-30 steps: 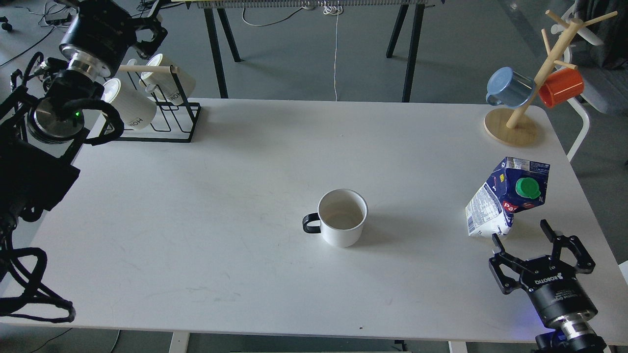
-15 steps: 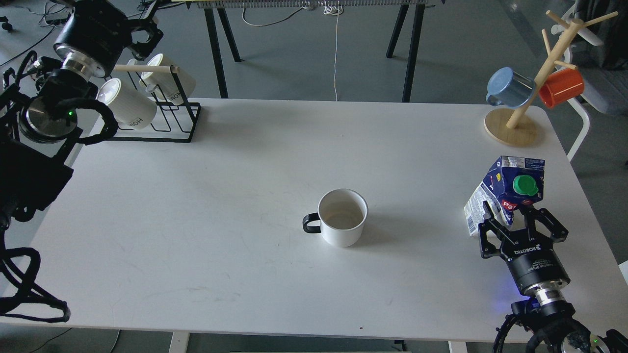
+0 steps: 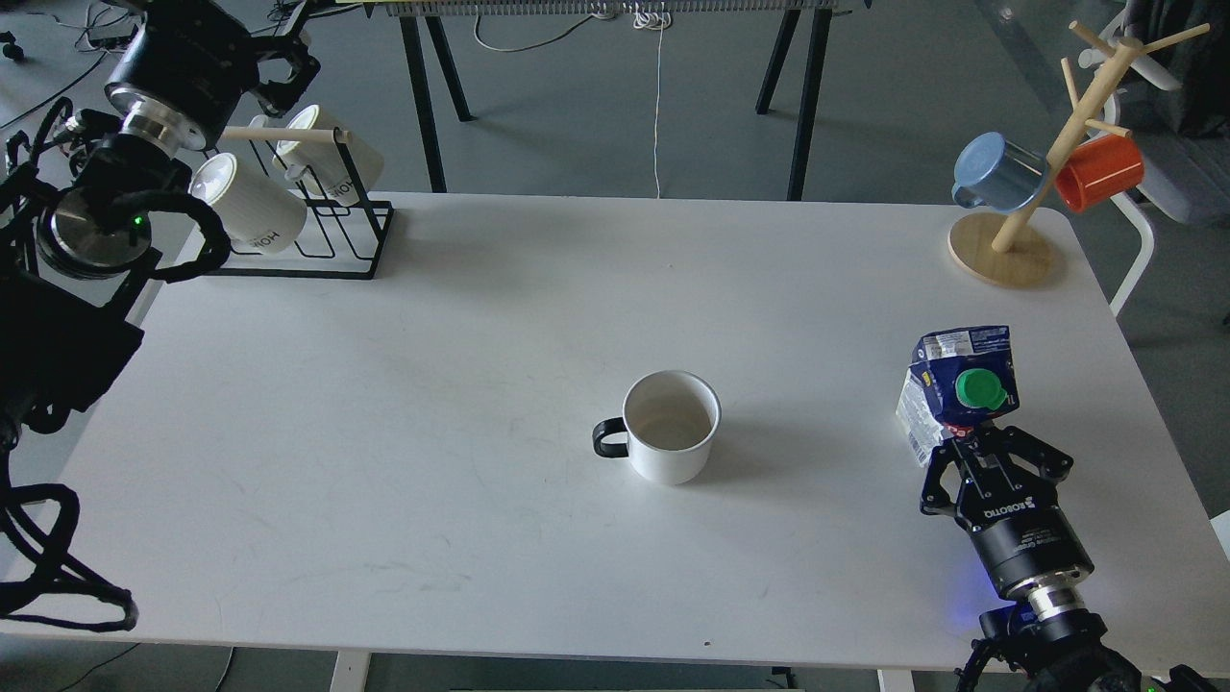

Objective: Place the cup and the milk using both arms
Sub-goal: 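Slide the milk carton with the right gripper next to the white mug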

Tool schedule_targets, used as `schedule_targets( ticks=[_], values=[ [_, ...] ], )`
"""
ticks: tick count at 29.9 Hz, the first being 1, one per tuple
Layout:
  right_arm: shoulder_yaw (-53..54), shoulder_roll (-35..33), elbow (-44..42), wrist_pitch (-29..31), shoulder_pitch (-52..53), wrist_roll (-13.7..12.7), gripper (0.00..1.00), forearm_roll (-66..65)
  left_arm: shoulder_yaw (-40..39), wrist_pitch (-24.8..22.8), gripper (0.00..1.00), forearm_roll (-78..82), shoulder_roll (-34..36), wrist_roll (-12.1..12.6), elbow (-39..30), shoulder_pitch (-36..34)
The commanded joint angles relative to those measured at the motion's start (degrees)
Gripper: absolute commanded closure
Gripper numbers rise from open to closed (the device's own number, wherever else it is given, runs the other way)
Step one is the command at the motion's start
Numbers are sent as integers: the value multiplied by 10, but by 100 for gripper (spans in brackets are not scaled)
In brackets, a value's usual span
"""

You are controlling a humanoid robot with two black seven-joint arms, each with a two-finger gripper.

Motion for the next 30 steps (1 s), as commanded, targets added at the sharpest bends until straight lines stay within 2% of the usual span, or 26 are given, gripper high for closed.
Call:
schedule_targets(
  ticks=[1, 12, 30],
  values=[
    [-1, 13, 32, 0, -17, 0, 87, 0, 1, 0, 1, 1, 6, 0, -1, 0],
    [-43, 118, 33, 0, 8, -2, 86, -3, 14, 0, 1, 3, 14, 1, -1, -1],
    [-59, 184, -10, 0, 38, -2, 86, -17, 13, 0, 1, 2, 23, 0, 0, 4]
  ],
)
